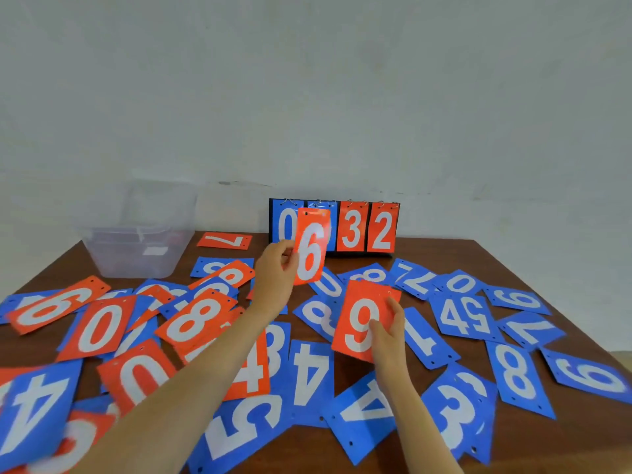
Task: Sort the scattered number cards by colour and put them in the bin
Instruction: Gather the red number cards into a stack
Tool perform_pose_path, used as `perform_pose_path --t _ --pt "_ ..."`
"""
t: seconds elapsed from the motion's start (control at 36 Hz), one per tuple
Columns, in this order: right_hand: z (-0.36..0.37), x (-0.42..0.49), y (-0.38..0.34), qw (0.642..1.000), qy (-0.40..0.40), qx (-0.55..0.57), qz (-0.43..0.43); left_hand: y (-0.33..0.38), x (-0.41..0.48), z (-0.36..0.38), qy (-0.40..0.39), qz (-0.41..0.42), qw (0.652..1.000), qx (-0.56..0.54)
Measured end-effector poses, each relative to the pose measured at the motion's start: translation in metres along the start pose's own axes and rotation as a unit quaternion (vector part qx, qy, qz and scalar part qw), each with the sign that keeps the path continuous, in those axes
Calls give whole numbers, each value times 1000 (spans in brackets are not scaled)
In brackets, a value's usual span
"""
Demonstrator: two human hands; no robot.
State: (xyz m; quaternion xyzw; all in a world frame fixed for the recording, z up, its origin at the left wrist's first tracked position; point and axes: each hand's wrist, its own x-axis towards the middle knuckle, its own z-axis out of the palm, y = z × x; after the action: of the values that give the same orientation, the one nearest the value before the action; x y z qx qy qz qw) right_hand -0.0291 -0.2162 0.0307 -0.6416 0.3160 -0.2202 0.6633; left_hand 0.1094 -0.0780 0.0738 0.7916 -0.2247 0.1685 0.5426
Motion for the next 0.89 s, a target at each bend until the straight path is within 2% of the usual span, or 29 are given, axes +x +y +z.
perform_pose_path --t 0.06,0.14,0.17,0.28,0.42,0.53,0.69,0.78,0.89 --pt "-2 -12 2 1000 -3 1 -11 15 -21 -9 -25 -64 994 -80" --pt "-4 -28 3 999 -16 7 -30 32 -53 -21 -73 -195 950 -233" --pt "-5 -34 3 999 -23 16 -32 35 -64 -23 -86 -218 939 -252" --pt "-6 -52 0 997 -34 59 -38 33 -100 -26 -127 -232 941 -210" --pt "-3 -68 -4 996 -46 49 -52 39 -123 -20 -114 -206 963 -133" --pt "-2 -71 0 995 -51 20 -78 38 -124 -18 -133 -185 969 -93" --pt "-1 -59 4 995 -51 28 -79 23 -109 -19 -147 -206 964 -83" --pt "1 -48 8 995 -54 13 -80 7 -93 -19 -164 -189 968 -27" --pt "8 -28 11 997 -54 -20 -57 -26 -61 -13 -231 -151 957 92"
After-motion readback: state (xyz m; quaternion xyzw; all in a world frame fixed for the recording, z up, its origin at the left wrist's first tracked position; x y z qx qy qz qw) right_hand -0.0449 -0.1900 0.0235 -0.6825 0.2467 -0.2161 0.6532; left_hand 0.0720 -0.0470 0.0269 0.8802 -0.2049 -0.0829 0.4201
